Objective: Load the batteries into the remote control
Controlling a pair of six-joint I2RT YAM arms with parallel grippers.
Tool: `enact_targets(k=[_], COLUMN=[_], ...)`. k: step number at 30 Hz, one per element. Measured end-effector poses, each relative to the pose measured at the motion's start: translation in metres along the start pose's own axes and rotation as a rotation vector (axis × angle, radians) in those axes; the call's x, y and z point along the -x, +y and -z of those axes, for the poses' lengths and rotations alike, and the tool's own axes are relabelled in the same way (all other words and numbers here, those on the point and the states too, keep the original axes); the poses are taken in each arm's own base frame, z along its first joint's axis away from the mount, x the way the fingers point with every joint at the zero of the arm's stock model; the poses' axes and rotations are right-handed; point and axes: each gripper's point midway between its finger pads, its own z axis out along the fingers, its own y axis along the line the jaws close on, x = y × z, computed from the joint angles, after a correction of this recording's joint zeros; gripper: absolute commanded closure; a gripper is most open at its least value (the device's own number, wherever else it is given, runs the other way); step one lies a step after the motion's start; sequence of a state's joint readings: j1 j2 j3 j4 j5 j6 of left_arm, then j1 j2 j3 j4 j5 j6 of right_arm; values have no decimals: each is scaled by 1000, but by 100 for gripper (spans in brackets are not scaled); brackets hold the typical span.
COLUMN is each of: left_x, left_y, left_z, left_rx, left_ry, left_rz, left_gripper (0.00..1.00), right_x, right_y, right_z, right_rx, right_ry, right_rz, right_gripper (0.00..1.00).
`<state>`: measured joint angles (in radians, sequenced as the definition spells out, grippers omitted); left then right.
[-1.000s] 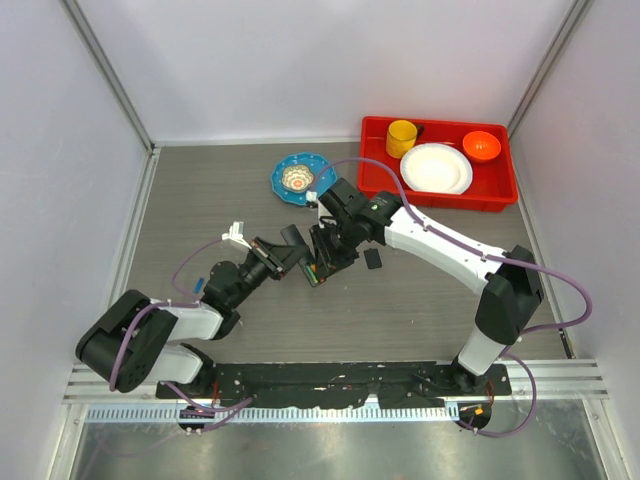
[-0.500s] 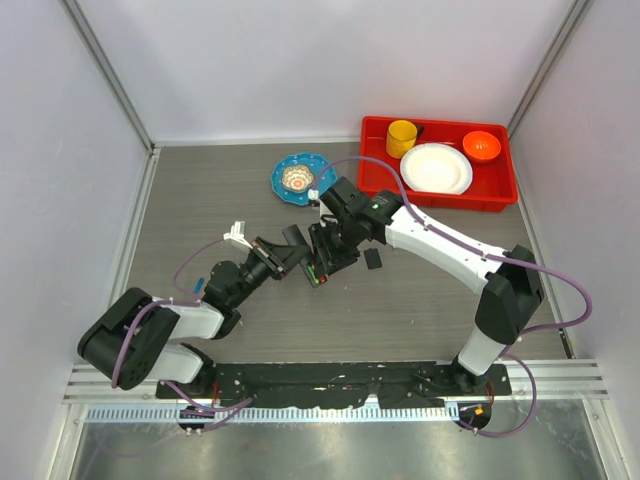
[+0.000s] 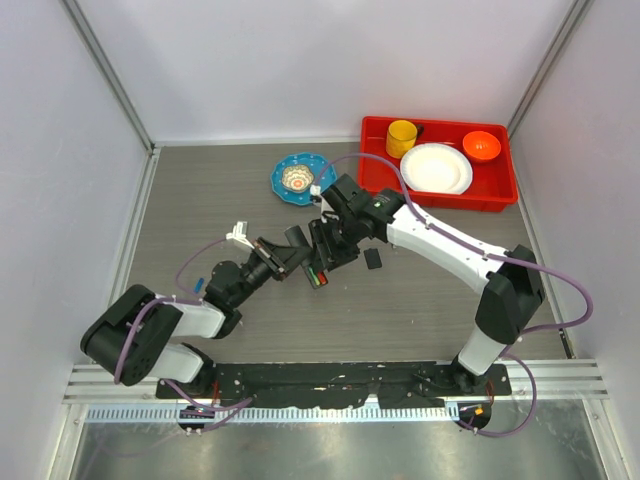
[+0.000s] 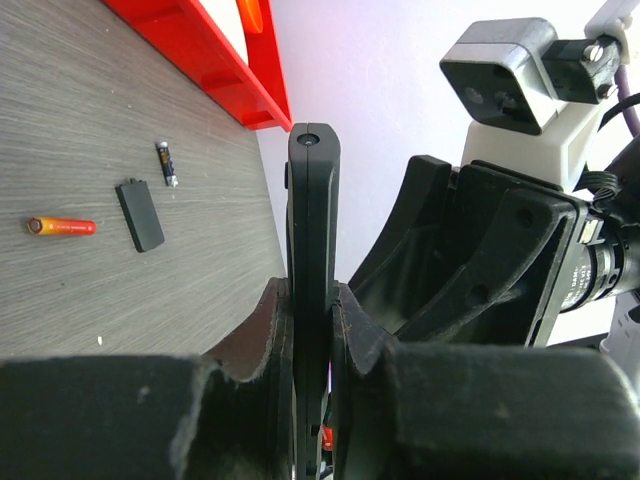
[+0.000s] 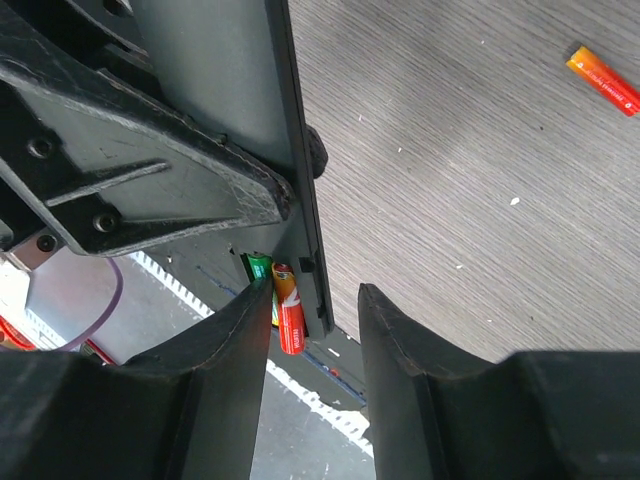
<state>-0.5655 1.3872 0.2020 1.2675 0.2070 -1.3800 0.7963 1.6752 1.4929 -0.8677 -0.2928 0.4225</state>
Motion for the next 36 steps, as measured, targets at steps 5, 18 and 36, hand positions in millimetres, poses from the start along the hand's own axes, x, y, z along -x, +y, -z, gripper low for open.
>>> enact_targets(k=[5,18,36], left_x=[-3,-4,-23], left_y=[0,1,-19], left_z=[-1,-6,-17], left_rx=[-4,-2,-39], left_ry=[15,20,175], left_rz=[1,6,215], left_gripper=[100,100,100], right_x=[4,25,18], right_y=[4,16,-16], right_z=[7,60,77], right_rx=[12,38,377], right_ry=[-26,-276,-648], right_rz=[8,66,-172], right_gripper=[54,60,12])
